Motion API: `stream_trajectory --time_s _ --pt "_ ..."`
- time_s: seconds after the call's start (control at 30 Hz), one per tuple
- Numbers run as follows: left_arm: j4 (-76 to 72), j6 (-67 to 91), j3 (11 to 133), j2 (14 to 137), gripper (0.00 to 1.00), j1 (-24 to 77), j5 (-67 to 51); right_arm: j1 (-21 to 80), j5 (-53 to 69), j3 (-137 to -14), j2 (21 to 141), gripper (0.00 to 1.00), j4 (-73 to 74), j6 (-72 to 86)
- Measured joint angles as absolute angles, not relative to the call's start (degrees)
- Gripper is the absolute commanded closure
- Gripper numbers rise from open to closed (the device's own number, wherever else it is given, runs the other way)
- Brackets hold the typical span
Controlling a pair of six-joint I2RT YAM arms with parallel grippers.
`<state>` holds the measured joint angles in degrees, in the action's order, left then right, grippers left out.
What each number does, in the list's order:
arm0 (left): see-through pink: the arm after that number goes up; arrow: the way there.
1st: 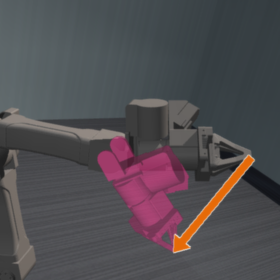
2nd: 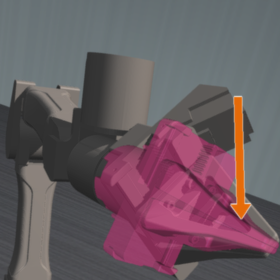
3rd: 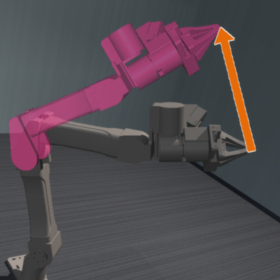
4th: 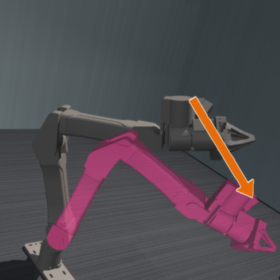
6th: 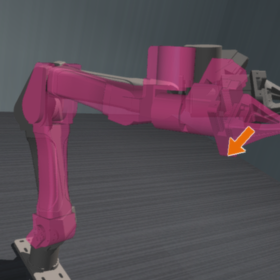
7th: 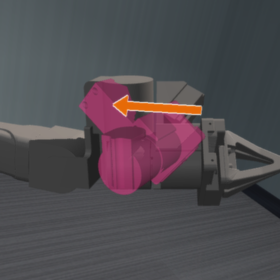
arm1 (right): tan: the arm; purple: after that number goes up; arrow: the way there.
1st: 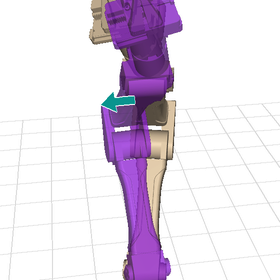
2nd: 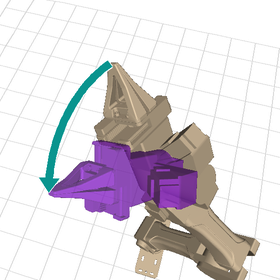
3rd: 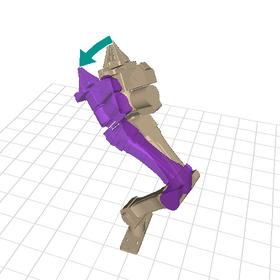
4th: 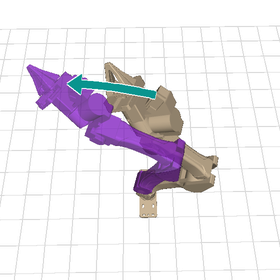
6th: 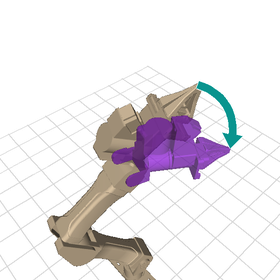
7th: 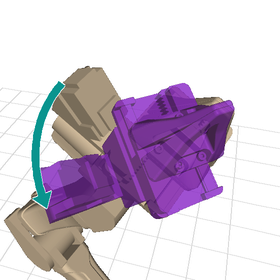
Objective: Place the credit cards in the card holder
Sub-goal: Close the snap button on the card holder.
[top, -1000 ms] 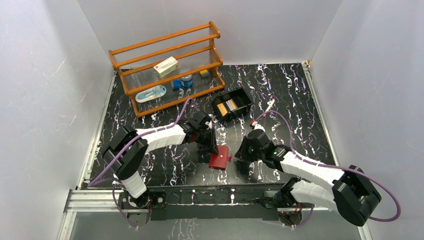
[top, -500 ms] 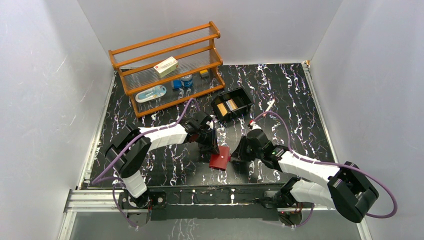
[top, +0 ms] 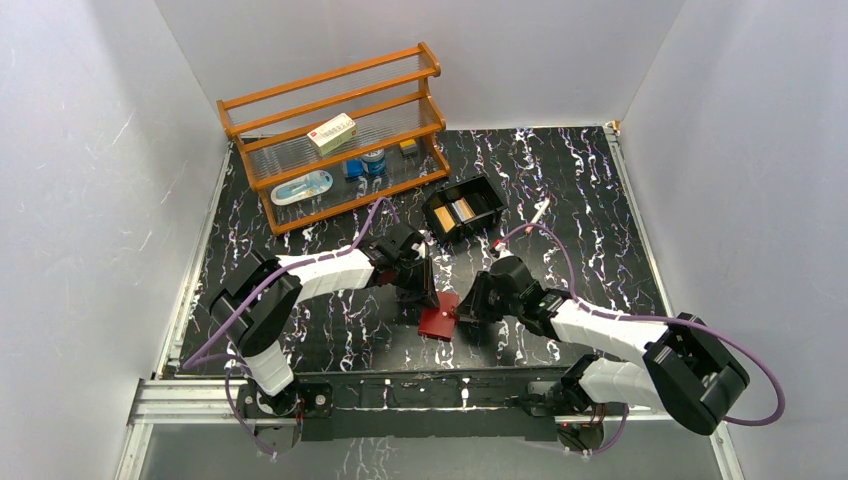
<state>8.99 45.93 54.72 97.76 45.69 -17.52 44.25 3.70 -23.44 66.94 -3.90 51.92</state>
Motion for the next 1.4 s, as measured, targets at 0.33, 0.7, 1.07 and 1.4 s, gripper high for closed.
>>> stream_trajectory --time_s 0.33,0.7,1.07,1.4 --pt "8.88 46.46 54.63 97.76 0.75 45.69 -17.47 44.27 4.95 -23.44 68.2 0.75 -6.11 52.8" --pt "8.4 46.76 54.35 97.73 0.75 45.63 -17.56 44.25 5.34 -23.57 69.69 0.72 -6.61 52.8" --pt "8.58 47.59 54.37 97.73 0.75 45.58 -17.37 44.25 5.39 -24.47 69.8 0.72 -6.59 52.82" --pt "8.6 47.99 54.37 97.8 0.75 45.58 -17.37 44.25 6.42 -26.0 72.51 0.73 -6.61 52.58"
